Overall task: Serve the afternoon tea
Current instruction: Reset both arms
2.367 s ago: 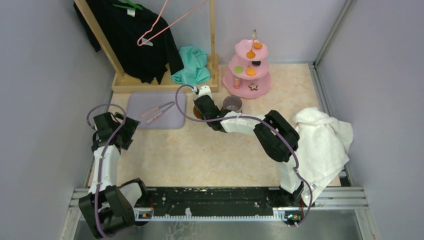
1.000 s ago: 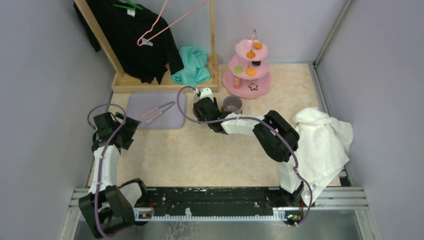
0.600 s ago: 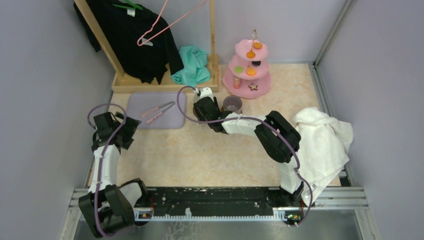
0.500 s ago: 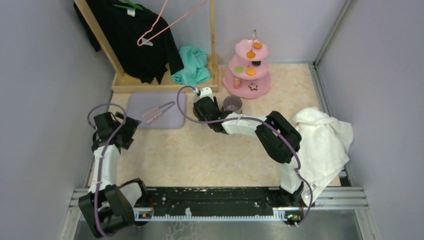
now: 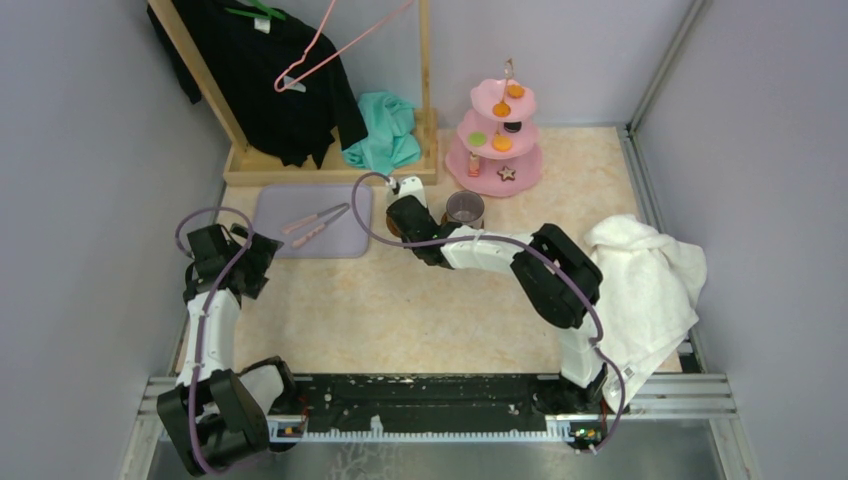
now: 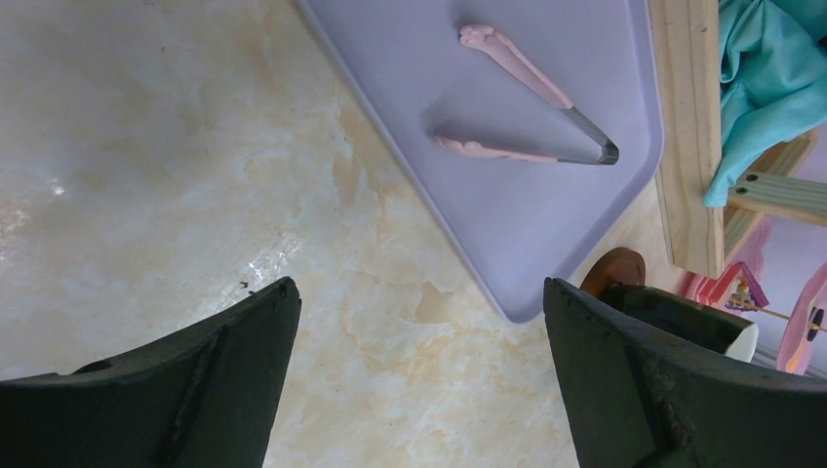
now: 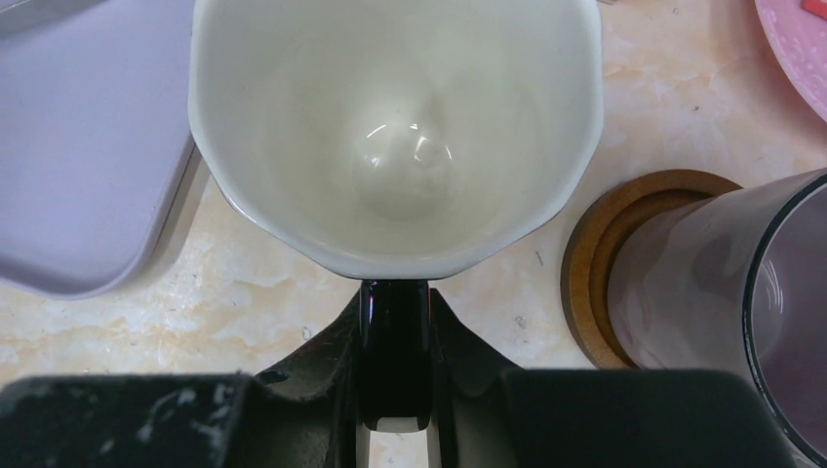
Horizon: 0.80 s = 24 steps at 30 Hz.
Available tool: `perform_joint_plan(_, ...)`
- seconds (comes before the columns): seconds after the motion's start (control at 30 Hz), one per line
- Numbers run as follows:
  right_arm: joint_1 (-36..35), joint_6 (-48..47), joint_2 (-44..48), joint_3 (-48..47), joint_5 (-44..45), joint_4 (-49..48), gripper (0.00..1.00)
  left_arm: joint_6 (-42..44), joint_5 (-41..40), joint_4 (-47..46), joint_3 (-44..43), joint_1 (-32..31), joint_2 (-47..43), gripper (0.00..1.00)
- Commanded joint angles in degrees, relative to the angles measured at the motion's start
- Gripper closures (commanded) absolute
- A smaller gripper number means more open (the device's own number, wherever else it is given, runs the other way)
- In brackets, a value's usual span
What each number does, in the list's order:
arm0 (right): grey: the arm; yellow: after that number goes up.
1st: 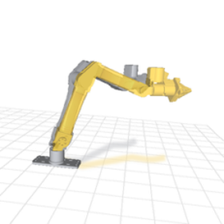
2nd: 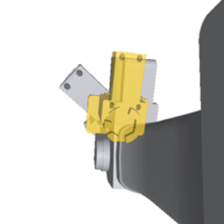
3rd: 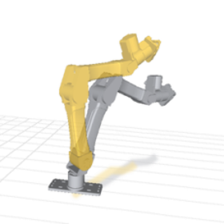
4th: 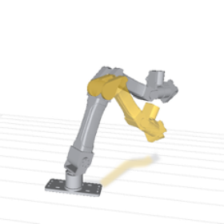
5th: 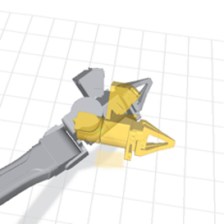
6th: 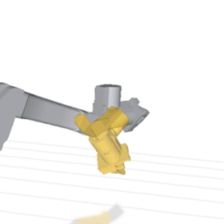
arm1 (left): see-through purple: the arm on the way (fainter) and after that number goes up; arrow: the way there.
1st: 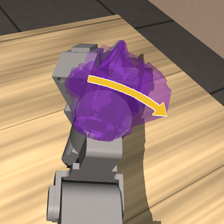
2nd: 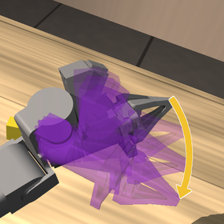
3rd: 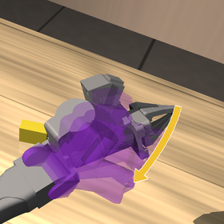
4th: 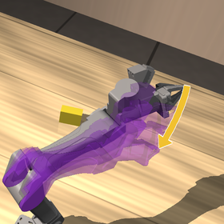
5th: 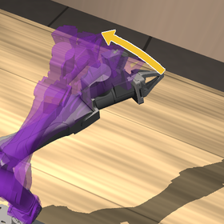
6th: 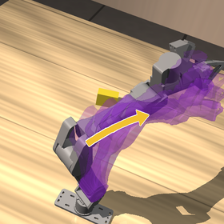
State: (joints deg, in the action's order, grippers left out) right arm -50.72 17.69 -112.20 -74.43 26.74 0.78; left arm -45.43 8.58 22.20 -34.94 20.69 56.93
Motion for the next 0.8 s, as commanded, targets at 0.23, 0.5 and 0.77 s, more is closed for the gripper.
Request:
perform_joint_plan(0.23, -1.8, 3.62, -0.5, -8.51, 4.09, 3.95, 0.83, -0.01, 1.42, -0.97, 0.53, 0.43, -1.2, 0.01)
perform_joint_plan(0.5, -1.58, 8.46, -3.71, -11.05, 7.71, 5.34, 1.0, 0.38, 1.52, -1.32, 0.25, 0.42, -0.77, 0.01)
perform_joint_plan(0.77, -1.58, 11.79, -3.76, -10.92, 10.27, 5.28, 1.0, 0.43, 1.79, -1.7, 0.31, 0.44, -0.41, 0.01)
